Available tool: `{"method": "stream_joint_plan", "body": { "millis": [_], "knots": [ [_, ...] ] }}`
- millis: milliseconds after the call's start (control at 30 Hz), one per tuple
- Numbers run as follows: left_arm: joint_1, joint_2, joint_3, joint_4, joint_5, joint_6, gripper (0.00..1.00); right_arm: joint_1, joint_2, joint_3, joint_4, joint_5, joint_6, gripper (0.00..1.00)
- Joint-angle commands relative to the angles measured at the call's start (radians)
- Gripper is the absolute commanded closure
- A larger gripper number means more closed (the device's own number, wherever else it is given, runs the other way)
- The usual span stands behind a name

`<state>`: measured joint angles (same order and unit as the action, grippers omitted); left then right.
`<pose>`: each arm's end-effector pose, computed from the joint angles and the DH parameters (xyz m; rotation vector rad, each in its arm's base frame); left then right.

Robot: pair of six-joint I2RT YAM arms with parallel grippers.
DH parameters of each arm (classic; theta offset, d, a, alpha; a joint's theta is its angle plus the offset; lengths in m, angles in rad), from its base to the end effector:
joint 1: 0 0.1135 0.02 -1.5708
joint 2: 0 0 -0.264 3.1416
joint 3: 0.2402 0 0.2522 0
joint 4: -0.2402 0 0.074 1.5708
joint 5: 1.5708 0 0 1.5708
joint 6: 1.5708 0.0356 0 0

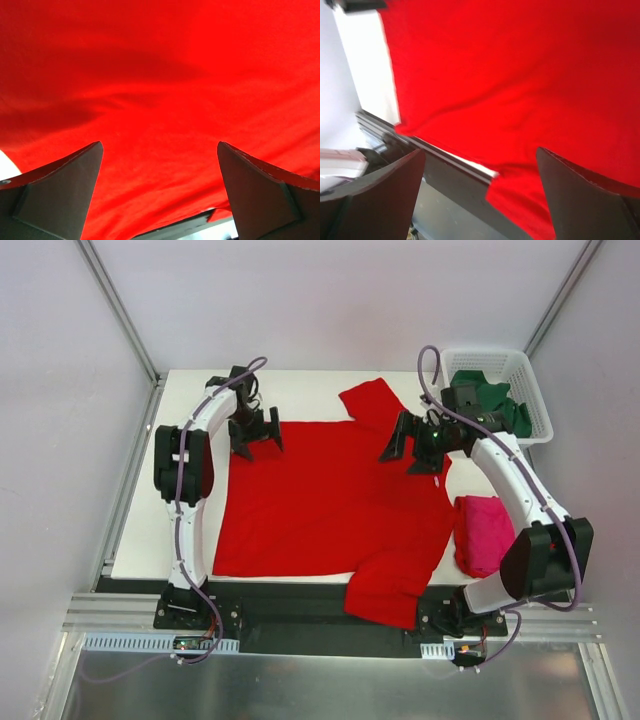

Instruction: Fold and stack the t-shirts

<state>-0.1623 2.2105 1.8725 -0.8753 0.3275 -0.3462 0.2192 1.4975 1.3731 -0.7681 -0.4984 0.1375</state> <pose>0.4583 -0.0866 0.1998 -0.1752 2.8177 -0.5795 0.3059 0.0856 0.3240 -0.3205 2.4443 0.7686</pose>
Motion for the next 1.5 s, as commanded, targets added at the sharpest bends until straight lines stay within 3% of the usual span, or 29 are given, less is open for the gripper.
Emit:
{"method": "stream_joint_plan", "body": {
  "millis": [0,533,633,767,800,833,1033,1233,1467],
  "knots": [
    [0.001,0.046,0.134,-0.142,-0.085,0.07,0.01,0.006,-0.088,-0.046,-0.092,0.054,-0.07,0.04],
    [0.084,0.314,0.395,-0.195,-0.24,0.098,0.01,0.009,-0.149,-0.032,-0.229,0.058,-0.116,0.04],
    [0.102,0.345,0.438,-0.191,-0.245,0.099,0.18,0.019,-0.161,-0.054,-0.237,0.055,-0.119,0.04],
    [0.129,0.376,0.494,-0.177,-0.231,0.09,0.31,0.029,-0.183,-0.081,-0.253,0.058,-0.122,0.04],
    [0.133,0.379,0.499,-0.177,-0.229,0.087,0.29,0.031,-0.189,-0.083,-0.261,0.064,-0.122,0.04],
    [0.139,0.377,0.505,-0.172,-0.245,0.084,0.01,0.034,-0.194,-0.088,-0.264,0.067,-0.122,0.04],
    [0.156,0.354,0.547,-0.163,-0.251,0.09,0.01,0.045,-0.207,-0.118,-0.277,0.072,-0.128,0.04],
    [0.25,0.312,0.559,-0.139,-0.214,0.079,0.01,0.058,-0.2,-0.129,-0.278,0.077,-0.13,0.04],
    [0.238,0.095,0.349,-0.088,-0.064,0.016,0.01,0.063,-0.155,-0.125,-0.234,0.117,-0.131,0.04]
  ]
}}
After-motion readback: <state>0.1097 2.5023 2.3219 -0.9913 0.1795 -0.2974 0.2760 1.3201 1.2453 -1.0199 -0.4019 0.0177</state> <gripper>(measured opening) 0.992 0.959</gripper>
